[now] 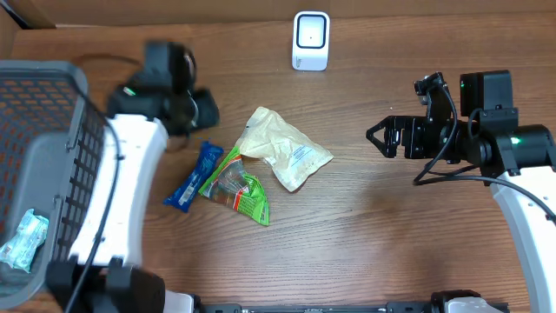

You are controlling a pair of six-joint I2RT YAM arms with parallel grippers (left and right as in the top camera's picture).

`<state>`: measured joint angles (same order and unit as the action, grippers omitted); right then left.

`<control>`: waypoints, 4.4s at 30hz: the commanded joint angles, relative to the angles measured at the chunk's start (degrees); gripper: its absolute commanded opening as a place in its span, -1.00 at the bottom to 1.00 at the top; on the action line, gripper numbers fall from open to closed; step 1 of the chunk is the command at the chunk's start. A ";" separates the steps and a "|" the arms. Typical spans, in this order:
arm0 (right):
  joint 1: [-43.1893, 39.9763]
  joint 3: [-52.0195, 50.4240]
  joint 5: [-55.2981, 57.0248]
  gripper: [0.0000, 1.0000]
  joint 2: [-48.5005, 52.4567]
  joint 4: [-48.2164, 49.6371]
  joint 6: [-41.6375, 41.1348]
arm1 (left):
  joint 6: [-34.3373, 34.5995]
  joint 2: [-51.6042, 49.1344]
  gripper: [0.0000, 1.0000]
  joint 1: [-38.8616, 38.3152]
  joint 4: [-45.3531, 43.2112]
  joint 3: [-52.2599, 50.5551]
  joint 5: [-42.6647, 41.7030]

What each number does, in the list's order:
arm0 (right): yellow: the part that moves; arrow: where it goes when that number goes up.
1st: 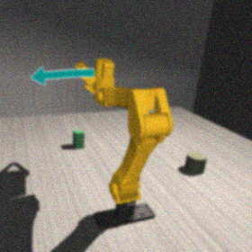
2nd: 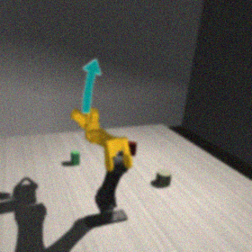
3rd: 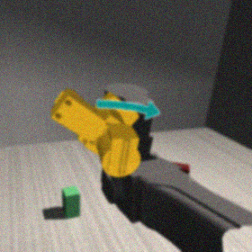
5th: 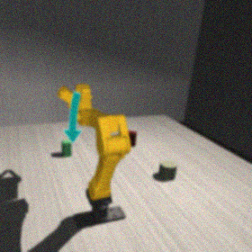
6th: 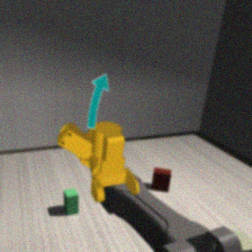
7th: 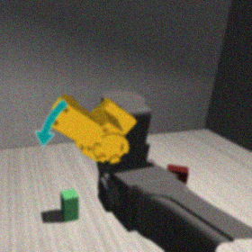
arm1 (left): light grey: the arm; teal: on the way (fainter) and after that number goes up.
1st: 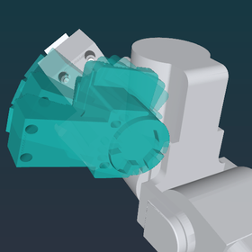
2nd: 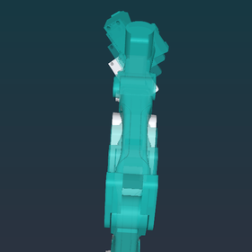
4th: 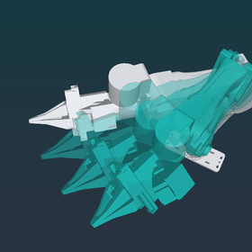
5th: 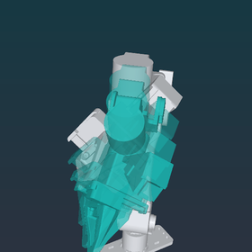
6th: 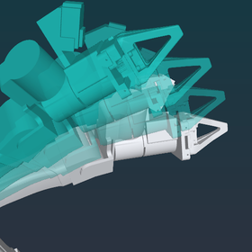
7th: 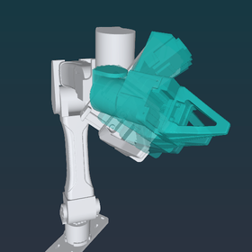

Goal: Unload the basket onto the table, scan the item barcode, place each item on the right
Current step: 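Carry the blue packet out and set it left of the green bag, then reach the left gripper into the basket and grasp the mint-green pouch, then carry the mint-green pouch out and drop it right of the beige bag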

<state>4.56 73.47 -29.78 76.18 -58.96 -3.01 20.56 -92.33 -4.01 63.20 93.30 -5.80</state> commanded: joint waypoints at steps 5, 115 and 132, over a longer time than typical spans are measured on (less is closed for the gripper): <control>0.26 0.74 -0.33 1.00 -0.11 -0.35 0.04 | -5.79 8.55 -0.10 10.25 20.83 30.18 10.43; -19.65 18.10 0.57 0.99 0.44 -7.63 -2.80 | -5.75 -15.98 -0.16 -35.04 -31.30 -15.89 -17.97; -10.05 15.41 1.38 0.55 14.69 -16.20 -2.49 | -5.55 1.01 0.99 -18.08 2.73 17.92 -3.56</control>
<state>-9.65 90.02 -28.97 87.92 -74.54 -5.98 14.90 -95.79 -24.32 65.19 109.47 -10.85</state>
